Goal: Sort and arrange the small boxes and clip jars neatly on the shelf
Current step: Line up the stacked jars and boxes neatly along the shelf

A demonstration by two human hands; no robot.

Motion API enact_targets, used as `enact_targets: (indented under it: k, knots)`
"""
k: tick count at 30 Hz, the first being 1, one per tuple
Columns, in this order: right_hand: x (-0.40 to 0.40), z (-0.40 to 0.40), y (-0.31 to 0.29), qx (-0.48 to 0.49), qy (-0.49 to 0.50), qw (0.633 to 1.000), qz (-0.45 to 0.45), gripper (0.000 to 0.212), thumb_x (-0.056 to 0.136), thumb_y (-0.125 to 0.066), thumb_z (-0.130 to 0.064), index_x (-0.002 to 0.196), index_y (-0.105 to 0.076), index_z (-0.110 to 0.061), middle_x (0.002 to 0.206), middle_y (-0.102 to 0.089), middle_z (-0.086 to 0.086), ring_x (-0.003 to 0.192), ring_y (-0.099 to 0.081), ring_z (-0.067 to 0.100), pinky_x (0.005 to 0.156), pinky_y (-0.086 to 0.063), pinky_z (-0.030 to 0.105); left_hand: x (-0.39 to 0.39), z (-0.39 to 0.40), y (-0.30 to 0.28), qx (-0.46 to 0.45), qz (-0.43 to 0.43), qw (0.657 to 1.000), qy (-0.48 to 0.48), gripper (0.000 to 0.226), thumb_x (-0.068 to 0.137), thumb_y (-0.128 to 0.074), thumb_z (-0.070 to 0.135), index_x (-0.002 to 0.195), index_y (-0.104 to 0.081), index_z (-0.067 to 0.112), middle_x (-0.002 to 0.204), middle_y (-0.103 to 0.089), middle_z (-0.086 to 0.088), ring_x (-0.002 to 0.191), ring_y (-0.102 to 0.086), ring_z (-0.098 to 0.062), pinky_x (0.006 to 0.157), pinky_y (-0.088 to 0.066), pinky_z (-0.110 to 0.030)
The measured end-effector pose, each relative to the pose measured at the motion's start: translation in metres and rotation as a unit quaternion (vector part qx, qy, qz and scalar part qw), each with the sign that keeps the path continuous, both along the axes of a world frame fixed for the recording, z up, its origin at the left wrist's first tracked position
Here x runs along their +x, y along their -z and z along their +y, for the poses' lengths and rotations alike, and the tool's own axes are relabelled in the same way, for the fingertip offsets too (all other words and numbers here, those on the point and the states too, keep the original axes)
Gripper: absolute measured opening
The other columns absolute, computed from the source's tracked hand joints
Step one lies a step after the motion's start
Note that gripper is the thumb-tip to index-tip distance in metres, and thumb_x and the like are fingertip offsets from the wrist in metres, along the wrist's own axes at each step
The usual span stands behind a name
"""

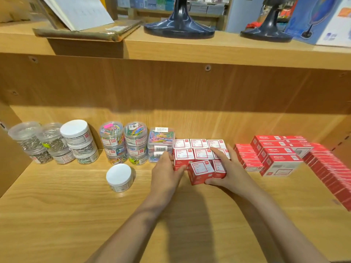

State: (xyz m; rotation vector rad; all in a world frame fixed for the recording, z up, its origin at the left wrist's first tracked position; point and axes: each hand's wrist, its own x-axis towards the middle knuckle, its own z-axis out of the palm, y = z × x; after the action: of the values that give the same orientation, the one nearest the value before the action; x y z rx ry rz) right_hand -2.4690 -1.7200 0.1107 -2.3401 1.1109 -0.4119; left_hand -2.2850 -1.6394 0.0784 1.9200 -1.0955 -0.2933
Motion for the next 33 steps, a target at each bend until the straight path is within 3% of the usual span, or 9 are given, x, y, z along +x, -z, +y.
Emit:
enact_targets:
  k: [5,7,9,12,14,18,22,29,33]
  knots:
    - [-0.011,-0.004,0.003,0.002,0.010,0.999,-0.050,0.109,0.060,-0.082,-0.040,0.145,-0.013,-0.029,0.155,-0.006,0.003,0.142,0.002,0.014,0.109,-0.009,0.026,-0.008,0.030,0.007,-0.097,0.003,0.995,0.030,0.022,0.078,-0.066,0.010,0.088,-0.049,0.019,0.080,-0.055,0.000,0.071,-0.054,-0.014,0.070,-0.049,-0.036]
    - [-0.020,-0.001,0.002,-0.002,0.020,0.996,-0.090,0.103,0.057,-0.085,-0.036,0.139,-0.023,-0.031,0.146,-0.025,-0.001,0.135,-0.023,0.012,0.108,-0.023,0.020,-0.017,0.038,0.012,-0.109,-0.018,0.991,0.074,0.025,0.074,-0.067,0.014,0.095,-0.054,0.017,0.086,-0.058,0.001,0.074,-0.053,-0.009,0.075,-0.048,-0.027]
    - [-0.026,0.007,0.003,-0.002,0.052,0.988,-0.147,0.097,0.055,-0.087,-0.028,0.132,-0.028,-0.033,0.128,-0.034,-0.007,0.112,-0.042,0.001,0.089,-0.035,0.004,-0.026,0.037,0.015,-0.116,-0.056,0.985,0.114,0.039,0.070,-0.064,0.027,0.105,-0.056,0.015,0.095,-0.060,0.004,0.083,-0.053,-0.004,0.078,-0.043,-0.015]
    - [-0.027,0.020,0.014,-0.064,0.111,0.976,-0.176,0.086,0.055,-0.087,-0.028,0.126,-0.038,-0.024,0.112,-0.039,-0.009,0.102,-0.047,0.008,0.085,-0.049,0.027,-0.035,0.029,0.010,-0.104,-0.045,0.986,0.122,0.048,0.068,-0.070,0.029,0.111,-0.057,0.014,0.097,-0.059,0.010,0.086,-0.053,-0.007,0.076,-0.039,-0.013]
    - [-0.025,0.030,0.019,-0.066,0.114,0.973,-0.190,0.071,0.060,-0.085,-0.026,0.114,-0.039,-0.029,0.103,-0.039,-0.015,0.095,-0.053,0.013,0.076,-0.053,0.033,-0.038,0.025,0.005,-0.088,-0.016,0.990,0.112,0.047,0.068,-0.076,0.022,0.111,-0.057,0.016,0.094,-0.056,0.015,0.084,-0.050,-0.002,0.075,-0.040,-0.016]
    - [-0.023,0.037,0.025,-0.056,0.108,0.976,-0.182,0.057,0.070,-0.078,-0.022,0.115,-0.043,-0.022,0.113,-0.043,-0.007,0.097,-0.055,0.011,0.080,-0.052,0.035,-0.035,0.021,0.001,-0.058,0.040,0.991,0.116,0.041,0.069,-0.077,0.014,0.101,-0.055,0.027,0.081,-0.053,0.019,0.070,-0.048,0.007,0.069,-0.044,-0.020]
    - [-0.016,0.042,0.022,-0.067,0.086,0.977,-0.184,0.046,0.076,-0.073,-0.013,0.114,-0.047,-0.020,0.109,-0.046,-0.005,0.091,-0.058,0.008,0.078,-0.052,0.025,-0.022,0.028,-0.003,-0.063,0.069,0.987,0.133,0.042,0.069,-0.076,0.006,0.101,-0.056,0.026,0.089,-0.064,0.008,0.077,-0.060,-0.007,0.076,-0.052,-0.028]
    - [0.008,0.048,0.020,-0.119,0.076,0.973,-0.182,0.042,0.078,-0.068,-0.002,0.114,-0.052,-0.014,0.114,-0.037,-0.010,0.099,-0.050,0.008,0.081,-0.052,0.028,-0.015,0.038,-0.004,-0.103,0.091,0.987,0.082,0.040,0.072,-0.072,-0.003,0.101,-0.055,0.018,0.097,-0.045,0.010,0.078,-0.058,0.007,0.076,-0.051,-0.014]
    - [0.009,0.048,0.020,-0.128,0.067,0.973,-0.178,0.041,0.078,-0.069,-0.003,0.114,-0.052,-0.013,0.117,-0.039,-0.008,0.099,-0.048,0.005,0.079,-0.052,0.025,-0.012,0.038,-0.008,-0.090,0.104,0.985,0.106,0.041,0.071,-0.071,-0.005,0.101,-0.052,0.017,0.096,-0.047,0.005,0.079,-0.056,0.013,0.072,-0.047,-0.006]
